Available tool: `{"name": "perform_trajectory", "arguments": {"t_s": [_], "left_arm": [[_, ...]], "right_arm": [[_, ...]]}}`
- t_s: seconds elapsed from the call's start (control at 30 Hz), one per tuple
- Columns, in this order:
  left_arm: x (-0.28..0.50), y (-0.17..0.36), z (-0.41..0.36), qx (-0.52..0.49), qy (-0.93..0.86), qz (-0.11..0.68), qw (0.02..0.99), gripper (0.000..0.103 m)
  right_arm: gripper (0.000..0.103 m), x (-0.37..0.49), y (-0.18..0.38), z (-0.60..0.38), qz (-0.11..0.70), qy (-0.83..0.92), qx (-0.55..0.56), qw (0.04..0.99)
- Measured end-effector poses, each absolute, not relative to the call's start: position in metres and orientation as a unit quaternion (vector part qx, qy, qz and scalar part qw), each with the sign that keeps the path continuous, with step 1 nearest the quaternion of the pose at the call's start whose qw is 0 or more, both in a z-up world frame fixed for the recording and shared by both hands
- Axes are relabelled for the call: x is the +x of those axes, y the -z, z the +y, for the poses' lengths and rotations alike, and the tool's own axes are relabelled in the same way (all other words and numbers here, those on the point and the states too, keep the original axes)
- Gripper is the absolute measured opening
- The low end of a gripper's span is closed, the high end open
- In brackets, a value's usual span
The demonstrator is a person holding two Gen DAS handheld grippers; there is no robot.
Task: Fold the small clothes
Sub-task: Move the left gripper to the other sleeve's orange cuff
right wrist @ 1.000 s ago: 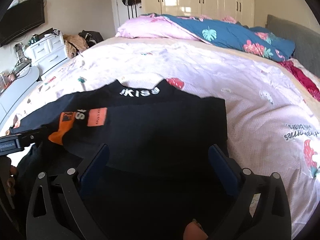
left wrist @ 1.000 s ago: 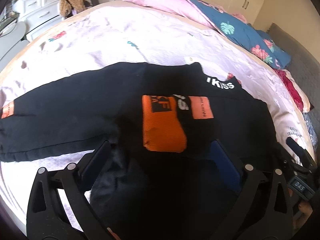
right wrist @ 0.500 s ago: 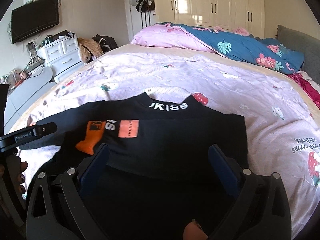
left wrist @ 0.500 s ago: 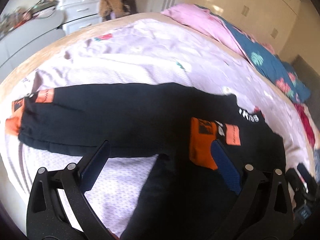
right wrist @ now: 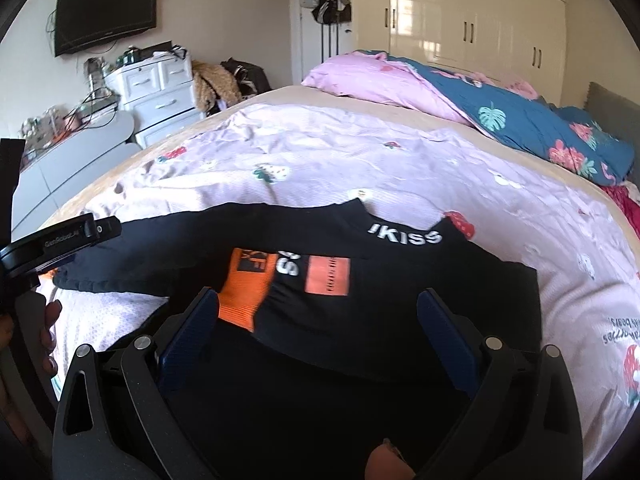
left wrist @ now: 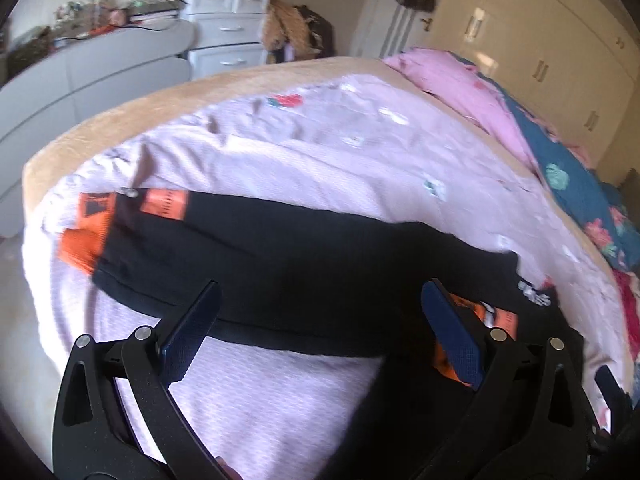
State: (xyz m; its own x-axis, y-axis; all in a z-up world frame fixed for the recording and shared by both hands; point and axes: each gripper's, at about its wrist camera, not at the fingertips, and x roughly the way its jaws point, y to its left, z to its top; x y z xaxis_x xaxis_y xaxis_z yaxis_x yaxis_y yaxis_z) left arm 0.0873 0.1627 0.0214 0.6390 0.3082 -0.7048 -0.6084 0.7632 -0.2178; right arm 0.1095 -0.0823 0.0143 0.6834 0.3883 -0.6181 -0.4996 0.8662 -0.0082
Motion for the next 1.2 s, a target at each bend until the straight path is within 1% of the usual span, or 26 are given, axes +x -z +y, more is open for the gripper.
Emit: {"name": "perform_trajectory", "arguments": {"t_s": [0.23, 0.53, 0.7, 0.93, 1.2], "left_arm": [[0.075, -0.016, 0.197, -0.27, -0.293, 0.326, 0.858, 0.094], [0.055, -0.012, 0.228, -0.292, -0.377, 0.308, 0.823, 0.094], [0.037, -0.01, 0.249, -0.323, -0.41, 0.294, 0.801, 0.094], [0.025, 0.005, 0.274, -0.357, -0.437, 0.308, 0.766, 0.094], [0.019, 0.024, 0.299, -0.396, -0.437, 0.326, 0.739, 0.094]], "right_arm": [[0.099, 0.109, -0.012, -0.054, 0.319, -0.264, -0.098, 0.905], [0.099, 0.111, -0.024, -0.02, 0.315, -0.297, -0.099, 0.896], [0.099, 0.114, -0.027, 0.005, 0.329, -0.324, -0.107, 0.88], [0.099, 0.105, -0.019, 0.04, 0.331, -0.343, -0.148, 0.867], [0.099, 0.105, -0.008, 0.05, 0.344, -0.354, -0.143, 0.858]]}}
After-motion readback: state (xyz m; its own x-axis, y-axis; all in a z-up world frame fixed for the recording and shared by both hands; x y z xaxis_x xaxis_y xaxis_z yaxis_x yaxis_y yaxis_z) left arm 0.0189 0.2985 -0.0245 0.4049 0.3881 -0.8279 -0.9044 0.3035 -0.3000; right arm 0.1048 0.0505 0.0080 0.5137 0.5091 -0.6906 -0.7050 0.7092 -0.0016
